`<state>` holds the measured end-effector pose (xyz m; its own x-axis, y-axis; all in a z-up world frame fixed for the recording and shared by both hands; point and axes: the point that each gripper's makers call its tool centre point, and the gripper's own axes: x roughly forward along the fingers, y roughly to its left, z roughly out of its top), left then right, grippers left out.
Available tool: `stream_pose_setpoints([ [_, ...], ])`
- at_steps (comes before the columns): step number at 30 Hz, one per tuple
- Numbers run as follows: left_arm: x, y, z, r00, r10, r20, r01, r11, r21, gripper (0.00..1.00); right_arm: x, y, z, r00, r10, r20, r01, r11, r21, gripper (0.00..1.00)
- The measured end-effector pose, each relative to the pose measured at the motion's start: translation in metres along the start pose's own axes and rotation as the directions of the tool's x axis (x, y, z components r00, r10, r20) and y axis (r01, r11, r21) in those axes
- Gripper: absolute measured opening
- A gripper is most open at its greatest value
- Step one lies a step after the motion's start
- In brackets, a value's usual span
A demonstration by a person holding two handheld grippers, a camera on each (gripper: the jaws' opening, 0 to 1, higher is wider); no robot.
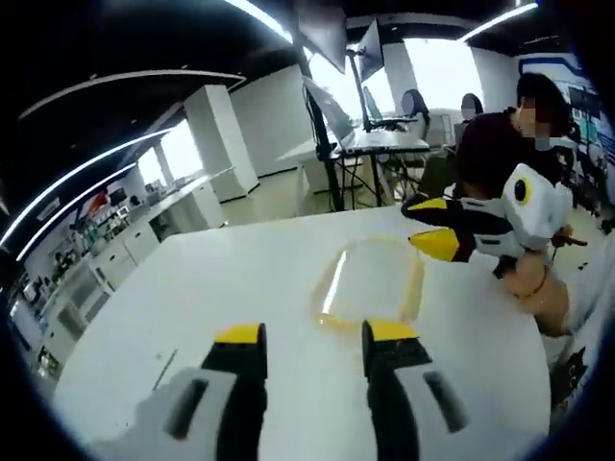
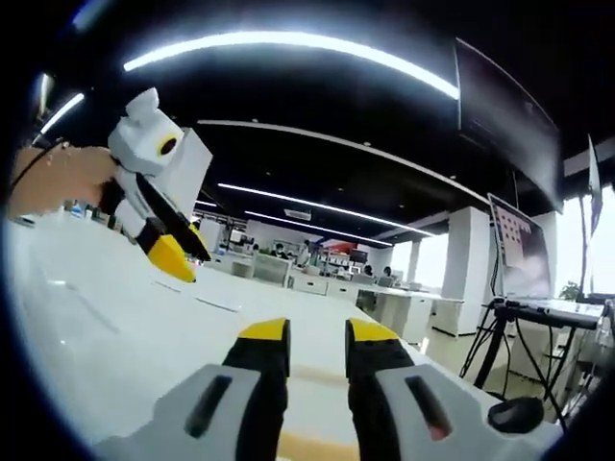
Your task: Snap each plastic latch of the storage box into its locked position after aligning the lid with the box until every specified latch is closed and the lid sits flush.
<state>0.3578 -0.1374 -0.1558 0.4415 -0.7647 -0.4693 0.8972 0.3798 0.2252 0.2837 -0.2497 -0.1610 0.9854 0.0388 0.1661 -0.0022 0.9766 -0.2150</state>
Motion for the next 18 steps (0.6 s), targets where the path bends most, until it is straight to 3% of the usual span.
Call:
stream_pose_setpoints([
  [9, 0.045, -0.007, -0.003, 0.995, -0.032, -0.091, 0.025, 0.997, -0.078, 0.38, 0.0, 0.0, -0.002, 1.0, -0.004, -0.011, 0.004, 1.0, -0.013, 0.2],
  [16, 0.07, -0.027, -0.02, 0.978, -0.067, -0.198, 0.043, 0.992, -0.12, 0.34, -0.002, -0.005, -0.003, 0.999, -0.03, -0.019, 0.03, 1.0, -0.006, 0.2],
  [18, 0.079, -0.034, -0.026, 0.968, -0.09, -0.235, 0.05, 0.984, -0.171, 0.32, -0.002, -0.006, -0.002, 0.999, -0.035, -0.019, 0.034, 0.999, -0.009, 0.2],
])
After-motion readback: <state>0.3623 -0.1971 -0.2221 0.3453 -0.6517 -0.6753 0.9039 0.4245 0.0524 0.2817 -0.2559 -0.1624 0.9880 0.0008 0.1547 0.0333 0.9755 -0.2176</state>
